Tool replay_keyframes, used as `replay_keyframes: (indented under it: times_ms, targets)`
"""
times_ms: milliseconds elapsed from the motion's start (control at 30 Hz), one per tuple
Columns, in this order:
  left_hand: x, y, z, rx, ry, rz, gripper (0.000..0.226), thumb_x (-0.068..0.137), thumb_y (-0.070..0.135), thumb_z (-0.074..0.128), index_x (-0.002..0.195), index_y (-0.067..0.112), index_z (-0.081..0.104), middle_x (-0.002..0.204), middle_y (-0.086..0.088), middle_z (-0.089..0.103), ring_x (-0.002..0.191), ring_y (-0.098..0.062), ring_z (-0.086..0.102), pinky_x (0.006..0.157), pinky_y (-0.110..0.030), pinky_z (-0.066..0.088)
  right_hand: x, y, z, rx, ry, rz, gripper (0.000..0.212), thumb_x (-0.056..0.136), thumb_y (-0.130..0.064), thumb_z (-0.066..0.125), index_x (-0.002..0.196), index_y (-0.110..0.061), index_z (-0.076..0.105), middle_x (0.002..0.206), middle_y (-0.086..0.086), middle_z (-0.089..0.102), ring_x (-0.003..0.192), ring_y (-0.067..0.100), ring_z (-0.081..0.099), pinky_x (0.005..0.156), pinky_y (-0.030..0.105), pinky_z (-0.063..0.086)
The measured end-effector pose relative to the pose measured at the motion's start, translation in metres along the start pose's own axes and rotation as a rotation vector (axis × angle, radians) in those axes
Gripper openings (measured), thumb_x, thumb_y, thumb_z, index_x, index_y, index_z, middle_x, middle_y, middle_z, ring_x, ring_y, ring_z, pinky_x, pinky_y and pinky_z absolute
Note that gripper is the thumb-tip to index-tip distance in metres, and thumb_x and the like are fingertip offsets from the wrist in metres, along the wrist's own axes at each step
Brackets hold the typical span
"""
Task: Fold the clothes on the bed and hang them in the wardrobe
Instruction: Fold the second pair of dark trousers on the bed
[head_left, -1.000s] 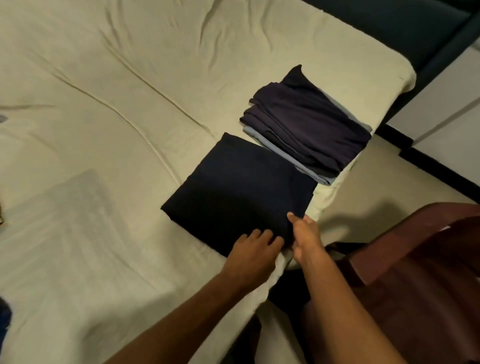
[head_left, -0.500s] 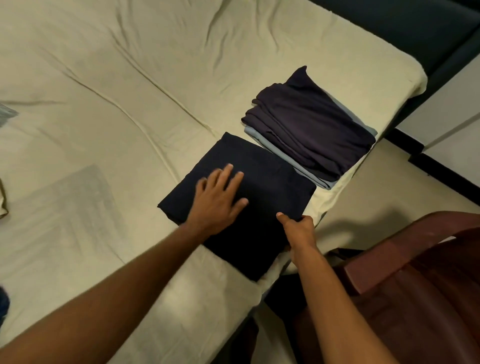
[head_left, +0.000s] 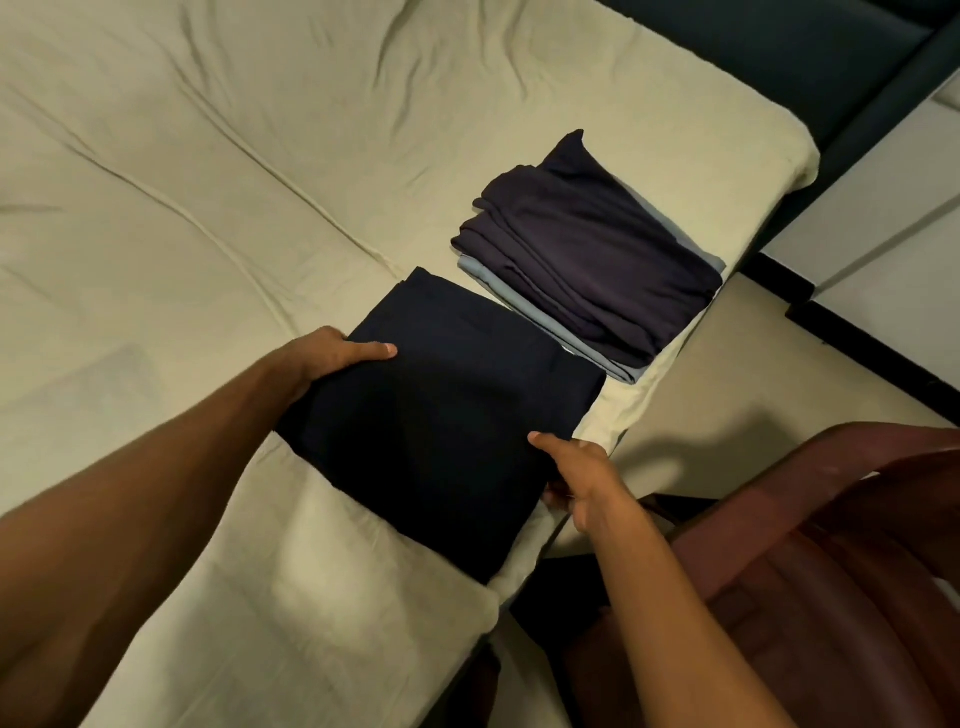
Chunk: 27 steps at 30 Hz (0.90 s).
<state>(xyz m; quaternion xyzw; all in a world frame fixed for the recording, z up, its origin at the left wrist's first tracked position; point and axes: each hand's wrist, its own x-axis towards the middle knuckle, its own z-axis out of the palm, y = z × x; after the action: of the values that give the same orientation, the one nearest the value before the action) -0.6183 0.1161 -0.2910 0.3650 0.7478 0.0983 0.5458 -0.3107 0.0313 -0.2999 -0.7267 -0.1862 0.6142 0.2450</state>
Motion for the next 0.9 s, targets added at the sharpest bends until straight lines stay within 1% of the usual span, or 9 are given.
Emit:
replay_keyframes:
  times_ms: [133, 233, 367, 467, 533, 633, 733, 800, 900]
  targets:
    - [-0.011, 0.002, -0.006, -0.084, -0.115, 0.008, 0.068, 0.07, 0.046, 0.085, 0.12, 0.005, 0.064, 0.103, -0.015, 0.075, 0.092, -0.035, 0.073, 0.089, -0.051, 0.058, -0.014, -0.001, 0.003, 0.096, -0.053, -0.045, 0.012, 0.096, -0.019, 0.063, 0.107, -0.02, 0.063, 0.102, 0.001, 0.071, 0.083, 0.017, 0.065, 0.054, 0.025, 0.05]
    - [-0.023, 0.006, -0.008, -0.054, -0.123, 0.054, 0.065, 0.075, 0.047, 0.081, 0.123, 0.007, 0.063, 0.104, -0.015, 0.075, 0.094, -0.034, 0.072, 0.092, -0.05, 0.057, -0.03, -0.005, 0.002, 0.106, -0.057, -0.125, 0.016, 0.099, -0.017, 0.058, 0.112, -0.025, 0.061, 0.103, -0.008, 0.069, 0.088, 0.009, 0.064, 0.054, 0.02, 0.047]
    - [-0.047, 0.029, -0.017, -0.028, -0.107, 0.141, 0.053, 0.08, 0.045, 0.077, 0.119, 0.011, 0.065, 0.102, -0.012, 0.076, 0.093, -0.033, 0.072, 0.091, -0.048, 0.056, -0.042, -0.014, -0.008, 0.122, -0.058, -0.271, 0.025, 0.1, -0.016, 0.058, 0.121, -0.027, 0.061, 0.111, -0.007, 0.072, 0.1, 0.013, 0.068, 0.069, 0.022, 0.051]
    - [-0.059, 0.061, -0.021, -0.029, -0.111, 0.227, 0.045, 0.083, 0.042, 0.074, 0.117, 0.013, 0.065, 0.1, -0.009, 0.076, 0.092, -0.03, 0.073, 0.088, -0.044, 0.057, -0.039, -0.031, -0.02, 0.14, -0.044, -0.371, 0.024, 0.099, -0.015, 0.059, 0.118, -0.029, 0.064, 0.111, -0.008, 0.074, 0.106, 0.014, 0.069, 0.078, 0.025, 0.053]
    - [-0.059, 0.088, -0.02, -0.042, -0.111, 0.275, 0.044, 0.083, 0.041, 0.074, 0.117, 0.015, 0.066, 0.1, -0.007, 0.077, 0.092, -0.028, 0.074, 0.089, -0.043, 0.057, -0.031, -0.05, -0.031, 0.144, -0.018, -0.427, 0.026, 0.099, -0.016, 0.059, 0.122, -0.029, 0.063, 0.113, -0.01, 0.073, 0.108, 0.012, 0.068, 0.085, 0.028, 0.053]
    - [-0.048, 0.133, -0.012, -0.058, -0.085, 0.35, 0.041, 0.084, 0.041, 0.075, 0.117, 0.017, 0.067, 0.101, -0.002, 0.077, 0.091, -0.023, 0.074, 0.088, -0.04, 0.057, -0.013, -0.084, -0.046, 0.148, 0.022, -0.479, 0.033, 0.1, -0.018, 0.057, 0.132, -0.026, 0.058, 0.123, -0.006, 0.069, 0.114, 0.015, 0.064, 0.101, 0.04, 0.052]
    - [-0.027, 0.187, 0.004, -0.031, -0.062, 0.406, 0.039, 0.083, 0.043, 0.076, 0.113, 0.02, 0.068, 0.098, 0.0, 0.077, 0.087, -0.019, 0.075, 0.081, -0.036, 0.058, 0.012, -0.119, -0.068, 0.174, 0.073, -0.515, 0.033, 0.1, -0.017, 0.057, 0.132, -0.025, 0.058, 0.125, -0.003, 0.068, 0.114, 0.019, 0.064, 0.102, 0.046, 0.051]
    - [-0.013, 0.22, 0.013, -0.019, -0.067, 0.44, 0.041, 0.082, 0.045, 0.078, 0.114, 0.02, 0.068, 0.099, 0.0, 0.077, 0.087, -0.018, 0.075, 0.081, -0.036, 0.058, 0.027, -0.14, -0.081, 0.196, 0.104, -0.522, 0.033, 0.1, -0.017, 0.057, 0.132, -0.024, 0.058, 0.125, -0.001, 0.068, 0.114, 0.021, 0.065, 0.102, 0.049, 0.051]
    - [0.013, 0.266, 0.026, 0.006, -0.091, 0.489, 0.041, 0.082, 0.045, 0.077, 0.113, 0.019, 0.069, 0.097, 0.001, 0.077, 0.088, -0.018, 0.075, 0.077, -0.033, 0.058, 0.05, -0.167, -0.101, 0.233, 0.139, -0.518, 0.035, 0.1, -0.018, 0.058, 0.134, -0.023, 0.057, 0.127, 0.0, 0.067, 0.116, 0.022, 0.064, 0.103, 0.048, 0.05]
